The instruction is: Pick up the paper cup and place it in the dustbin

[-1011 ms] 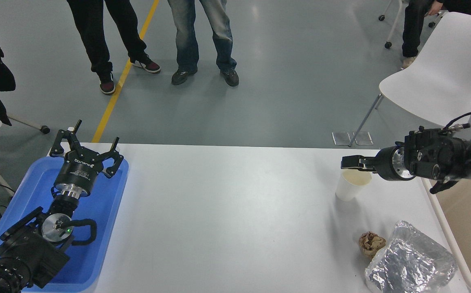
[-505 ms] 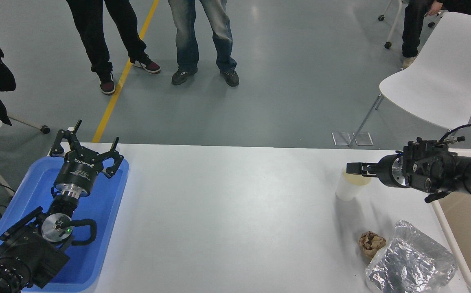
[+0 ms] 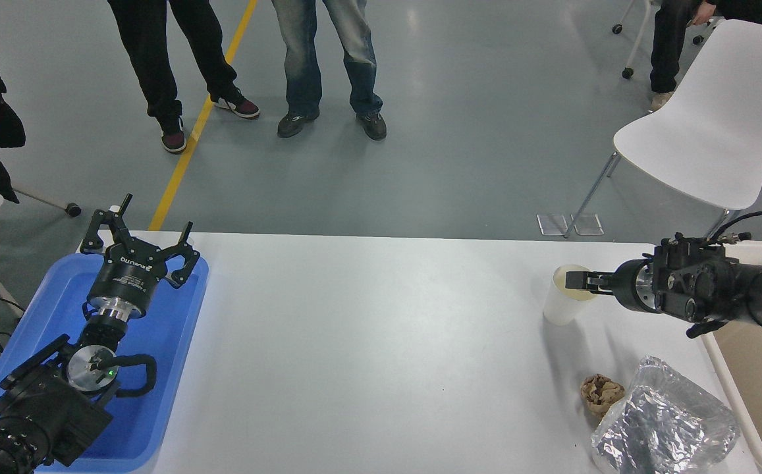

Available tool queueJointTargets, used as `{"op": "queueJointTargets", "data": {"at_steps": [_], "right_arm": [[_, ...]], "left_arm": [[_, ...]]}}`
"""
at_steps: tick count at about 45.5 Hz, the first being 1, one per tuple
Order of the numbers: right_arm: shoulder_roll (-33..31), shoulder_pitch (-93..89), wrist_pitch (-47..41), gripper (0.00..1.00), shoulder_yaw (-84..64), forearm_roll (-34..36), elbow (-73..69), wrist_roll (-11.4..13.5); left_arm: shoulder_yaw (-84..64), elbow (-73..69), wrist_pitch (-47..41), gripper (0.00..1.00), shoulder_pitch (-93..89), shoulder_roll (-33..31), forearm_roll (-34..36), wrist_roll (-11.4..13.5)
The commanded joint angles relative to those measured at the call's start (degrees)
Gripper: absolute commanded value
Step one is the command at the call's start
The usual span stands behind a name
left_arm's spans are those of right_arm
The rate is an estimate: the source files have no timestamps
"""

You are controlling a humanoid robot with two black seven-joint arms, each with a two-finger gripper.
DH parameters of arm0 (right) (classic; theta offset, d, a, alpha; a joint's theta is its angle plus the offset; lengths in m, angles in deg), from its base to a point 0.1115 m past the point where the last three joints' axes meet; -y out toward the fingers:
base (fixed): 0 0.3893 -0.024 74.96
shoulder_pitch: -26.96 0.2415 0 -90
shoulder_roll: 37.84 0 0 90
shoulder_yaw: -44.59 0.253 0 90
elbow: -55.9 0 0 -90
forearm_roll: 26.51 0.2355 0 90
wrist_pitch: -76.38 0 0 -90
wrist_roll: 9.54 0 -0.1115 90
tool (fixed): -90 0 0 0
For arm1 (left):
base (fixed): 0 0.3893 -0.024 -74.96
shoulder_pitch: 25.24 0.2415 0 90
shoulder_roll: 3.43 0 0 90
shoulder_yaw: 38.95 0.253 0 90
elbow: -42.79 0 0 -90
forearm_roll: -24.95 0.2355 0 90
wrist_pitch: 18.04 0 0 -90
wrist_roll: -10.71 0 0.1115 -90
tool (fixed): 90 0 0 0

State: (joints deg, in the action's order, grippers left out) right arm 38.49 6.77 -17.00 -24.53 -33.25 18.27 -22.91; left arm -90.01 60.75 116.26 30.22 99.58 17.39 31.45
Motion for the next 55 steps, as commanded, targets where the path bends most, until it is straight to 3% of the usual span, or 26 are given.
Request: {"op": "queueJointTargets", "data": {"at_steps": [1, 4, 11, 21, 33, 45, 55], "right_arm": [[-0.13, -0.82, -0.14, 0.08, 0.65, 0.59, -0.34, 2.13], [-0.13, -0.82, -0.4, 0.0, 0.92, 0.76, -0.43, 2.39], [-0.21, -0.73, -0.75, 0.0, 1.8, 0.68, -0.69, 2.65], [-1.27, 0.15, -1.1, 0.0, 3.11, 0.68, -1.66, 5.99], [-6.28, 9.02, -1.72, 0.0, 3.03, -0.64, -13.34, 5.64], [-10.58, 21.68, -2.68, 0.0, 2.94, -6.88, -29.16, 5.47], [-14.45, 31.25, -10.58, 0.0, 2.85, -8.2, -36.11, 5.38]], "left_arm": [[0.0, -0.03, 0.0, 1.0, 0.0, 0.0, 0.0, 0.0], [0.0, -0.03, 0.0, 1.0, 0.0, 0.0, 0.0, 0.0], [0.0, 0.05, 0.0, 1.0, 0.0, 0.0, 0.0, 0.0], [0.0, 0.05, 0.0, 1.0, 0.0, 0.0, 0.0, 0.0], [0.0, 0.05, 0.0, 1.0, 0.0, 0.0, 0.0, 0.0], [0.0, 0.05, 0.0, 1.0, 0.0, 0.0, 0.0, -0.09], [0.0, 0.05, 0.0, 1.0, -0.09, 0.0, 0.0, -0.09]]}}
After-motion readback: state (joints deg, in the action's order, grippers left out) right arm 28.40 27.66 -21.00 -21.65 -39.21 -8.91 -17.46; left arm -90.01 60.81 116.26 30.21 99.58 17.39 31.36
